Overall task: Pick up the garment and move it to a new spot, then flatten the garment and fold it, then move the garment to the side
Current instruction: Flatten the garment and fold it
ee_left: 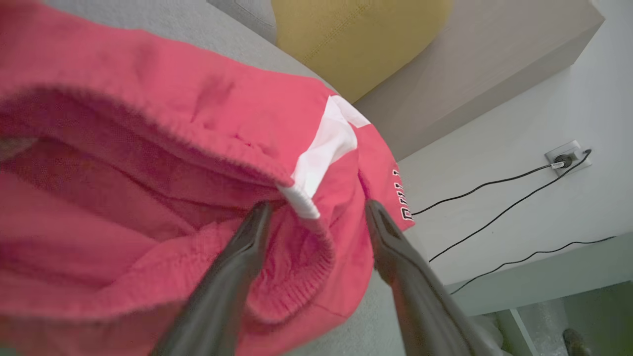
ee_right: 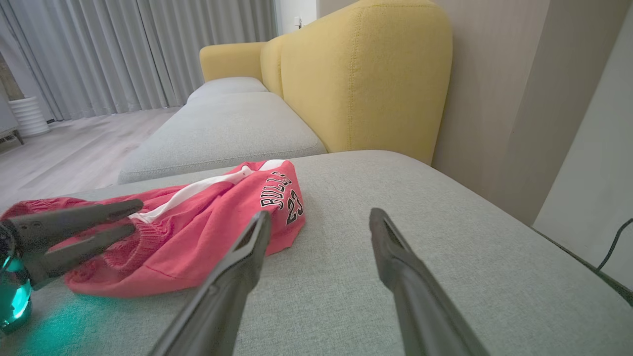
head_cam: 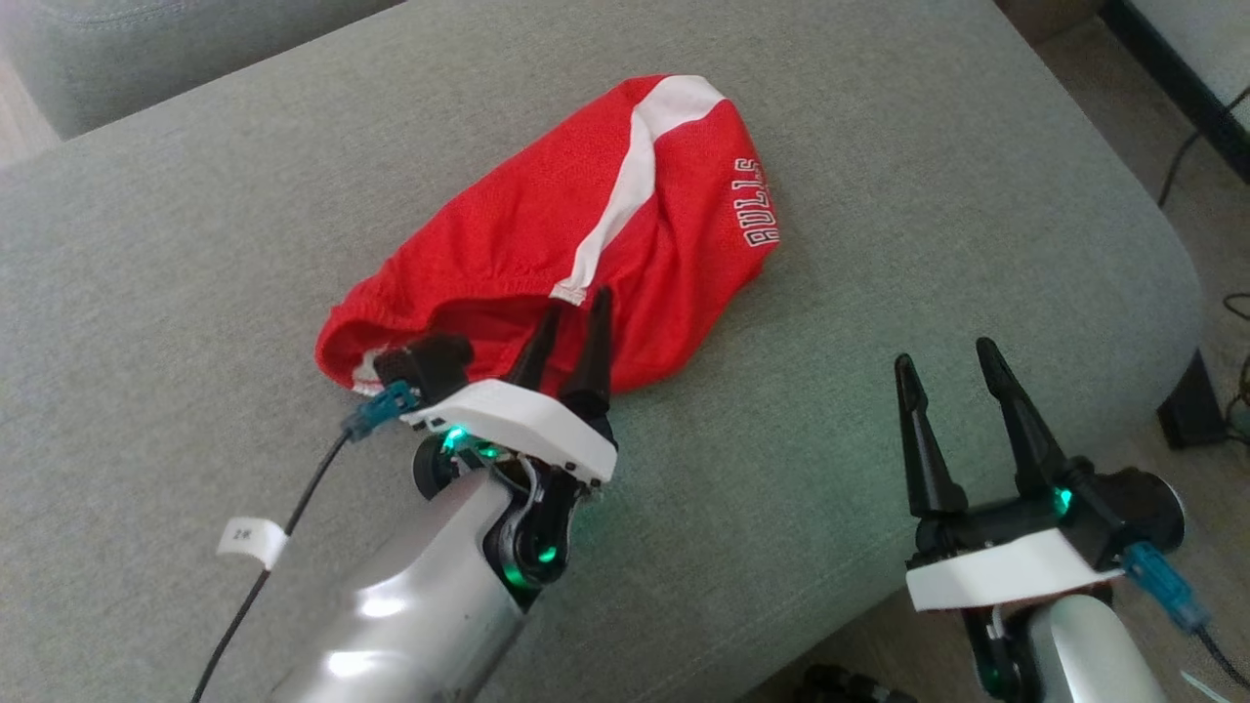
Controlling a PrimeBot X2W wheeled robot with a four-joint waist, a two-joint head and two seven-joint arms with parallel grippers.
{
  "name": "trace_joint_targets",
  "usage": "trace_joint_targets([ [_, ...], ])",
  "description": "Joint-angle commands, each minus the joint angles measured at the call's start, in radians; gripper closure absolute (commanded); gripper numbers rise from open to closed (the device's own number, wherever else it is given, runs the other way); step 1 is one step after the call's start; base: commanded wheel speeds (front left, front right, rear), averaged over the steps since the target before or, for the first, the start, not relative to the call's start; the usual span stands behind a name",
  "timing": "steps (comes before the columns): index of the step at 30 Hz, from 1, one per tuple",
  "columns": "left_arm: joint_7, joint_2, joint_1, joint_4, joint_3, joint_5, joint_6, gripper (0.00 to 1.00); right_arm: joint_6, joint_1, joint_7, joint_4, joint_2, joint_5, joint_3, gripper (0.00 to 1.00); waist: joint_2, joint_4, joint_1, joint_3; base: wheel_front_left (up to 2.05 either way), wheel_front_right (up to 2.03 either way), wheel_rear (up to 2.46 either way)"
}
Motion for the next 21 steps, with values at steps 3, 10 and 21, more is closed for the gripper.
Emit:
trace_joint_targets([
  [3, -0.033, -0.003, -0.054, 0.001, 0.011, -0.026, -0.016, 0.00, 0.008, -0.021, -0.004, -0.029, -0.005, 0.004, 0.022, 0.00, 0.0000, -0.008, -0.0001, -0.001, 0.00, 0.00, 0.00],
  [10, -0.052, -0.003, -0.072, 0.036, -0.025, -0.043, -0.038, 1.00, 0.008, -0.019, -0.004, -0.030, -0.005, -0.003, 0.012, 0.00, 0.0000, 0.006, -0.0001, -0.003, 0.00, 0.00, 0.00],
  [21, -0.064, 0.038, -0.063, 0.058, -0.049, 0.126, -0.071, 1.00, 0.008, -0.009, -0.004, -0.028, -0.005, -0.018, -0.007, 0.00, 0.0000, 0.162, -0.0001, -0.018, 0.00, 0.00, 0.00],
])
